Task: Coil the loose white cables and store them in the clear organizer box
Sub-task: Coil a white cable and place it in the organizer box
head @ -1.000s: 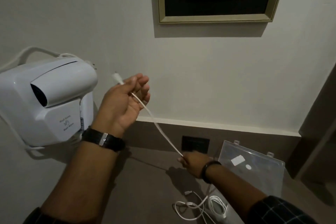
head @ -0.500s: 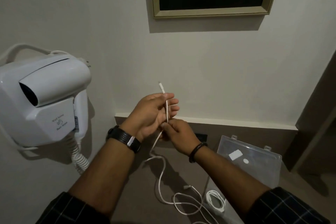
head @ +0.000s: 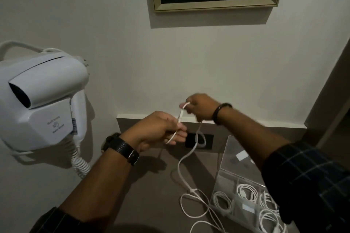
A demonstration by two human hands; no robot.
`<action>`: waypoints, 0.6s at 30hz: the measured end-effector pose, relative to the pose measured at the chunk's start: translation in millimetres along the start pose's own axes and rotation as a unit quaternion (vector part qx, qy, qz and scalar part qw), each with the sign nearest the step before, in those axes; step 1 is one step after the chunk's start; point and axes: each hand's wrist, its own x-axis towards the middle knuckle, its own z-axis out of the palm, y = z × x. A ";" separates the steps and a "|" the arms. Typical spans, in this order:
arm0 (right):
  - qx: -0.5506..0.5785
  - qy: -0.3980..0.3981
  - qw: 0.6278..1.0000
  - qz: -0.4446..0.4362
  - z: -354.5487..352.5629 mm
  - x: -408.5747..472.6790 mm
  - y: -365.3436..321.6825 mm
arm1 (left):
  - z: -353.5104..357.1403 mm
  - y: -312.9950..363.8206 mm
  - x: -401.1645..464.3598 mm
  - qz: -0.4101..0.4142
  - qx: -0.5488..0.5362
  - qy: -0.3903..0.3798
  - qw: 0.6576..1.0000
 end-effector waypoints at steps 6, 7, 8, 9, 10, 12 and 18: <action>0.066 0.020 0.998 -0.015 2.8 -16.6 -40.0 | -8.3 5.1 19.4 0.027 -0.142 0.212 0.966; 0.084 0.016 0.995 -0.044 17.2 -26.2 -47.4 | -9.0 9.5 20.5 0.037 -0.174 0.215 0.960; 0.106 0.013 0.992 -0.064 32.7 -35.9 -51.3 | -9.7 14.8 20.8 0.039 -0.220 0.200 0.954; 0.125 0.011 0.989 -0.075 47.6 -45.5 -52.5 | -10.4 20.4 19.4 0.035 -0.274 0.171 0.946; 0.130 0.006 0.988 -0.083 61.7 -54.5 -51.7 | -10.5 26.1 17.0 0.030 -0.313 0.139 0.939; 0.095 -0.015 0.989 -0.111 85.0 -65.3 -45.7 | -10.4 37.0 10.5 0.029 -0.319 0.097 0.942; -0.125 -0.041 0.986 -0.100 55.2 -22.4 -2.2 | 0.3 42.8 -8.7 0.070 -0.154 0.006 0.986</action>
